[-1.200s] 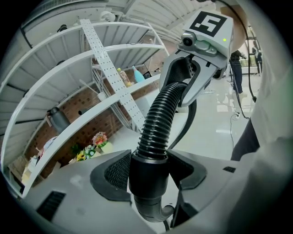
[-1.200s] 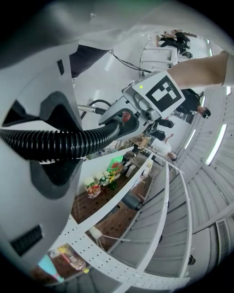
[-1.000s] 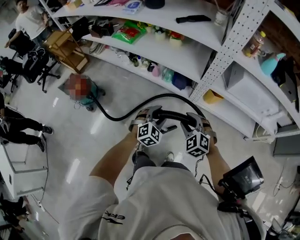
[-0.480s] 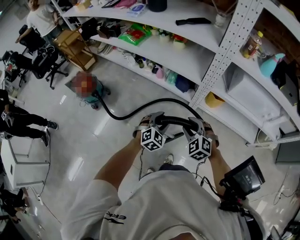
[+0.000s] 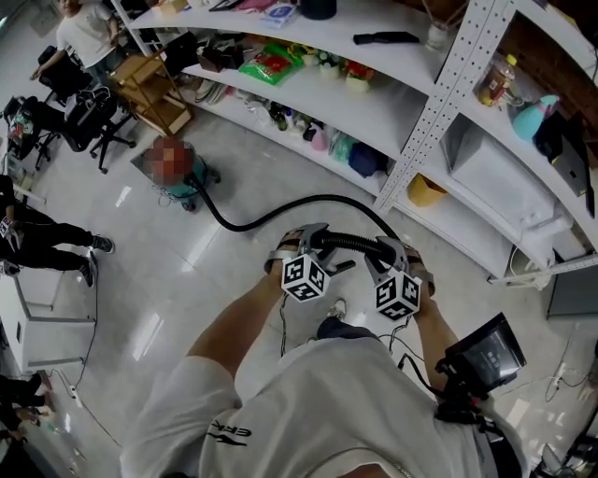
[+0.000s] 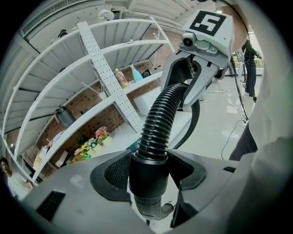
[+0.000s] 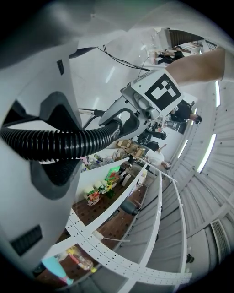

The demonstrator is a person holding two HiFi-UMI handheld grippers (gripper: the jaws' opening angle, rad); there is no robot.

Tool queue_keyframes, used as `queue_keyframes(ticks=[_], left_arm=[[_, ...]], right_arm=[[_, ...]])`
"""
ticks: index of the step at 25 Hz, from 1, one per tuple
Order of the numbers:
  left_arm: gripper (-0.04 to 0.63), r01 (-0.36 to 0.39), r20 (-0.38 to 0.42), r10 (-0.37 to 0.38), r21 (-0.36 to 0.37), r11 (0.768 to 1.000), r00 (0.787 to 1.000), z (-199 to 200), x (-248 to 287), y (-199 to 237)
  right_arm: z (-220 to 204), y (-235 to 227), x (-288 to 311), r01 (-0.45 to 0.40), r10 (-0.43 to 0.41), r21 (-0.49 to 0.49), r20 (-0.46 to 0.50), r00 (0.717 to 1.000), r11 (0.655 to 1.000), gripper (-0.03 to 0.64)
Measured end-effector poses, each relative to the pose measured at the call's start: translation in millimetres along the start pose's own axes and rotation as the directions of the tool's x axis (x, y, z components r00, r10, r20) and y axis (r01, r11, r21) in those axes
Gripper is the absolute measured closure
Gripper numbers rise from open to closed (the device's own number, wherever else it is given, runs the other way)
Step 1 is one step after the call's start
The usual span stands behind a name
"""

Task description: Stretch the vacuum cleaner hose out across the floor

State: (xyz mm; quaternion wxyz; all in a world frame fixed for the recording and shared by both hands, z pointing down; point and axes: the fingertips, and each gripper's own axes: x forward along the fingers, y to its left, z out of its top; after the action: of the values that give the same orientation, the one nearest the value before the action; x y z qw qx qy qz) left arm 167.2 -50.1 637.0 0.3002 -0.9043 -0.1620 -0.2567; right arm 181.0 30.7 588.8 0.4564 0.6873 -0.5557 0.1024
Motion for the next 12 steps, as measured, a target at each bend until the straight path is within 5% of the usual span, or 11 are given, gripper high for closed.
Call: queue_keyframes(ticks=[12], left_arm=[[0.357, 0.013, 0.012, -0.012, -0.050, 0.999, 1.000, -14, -48, -55]], right_arm=[[5, 61, -39, -0.018, 0.018, -0.009, -0.030, 0.999, 1.000, 0.436]])
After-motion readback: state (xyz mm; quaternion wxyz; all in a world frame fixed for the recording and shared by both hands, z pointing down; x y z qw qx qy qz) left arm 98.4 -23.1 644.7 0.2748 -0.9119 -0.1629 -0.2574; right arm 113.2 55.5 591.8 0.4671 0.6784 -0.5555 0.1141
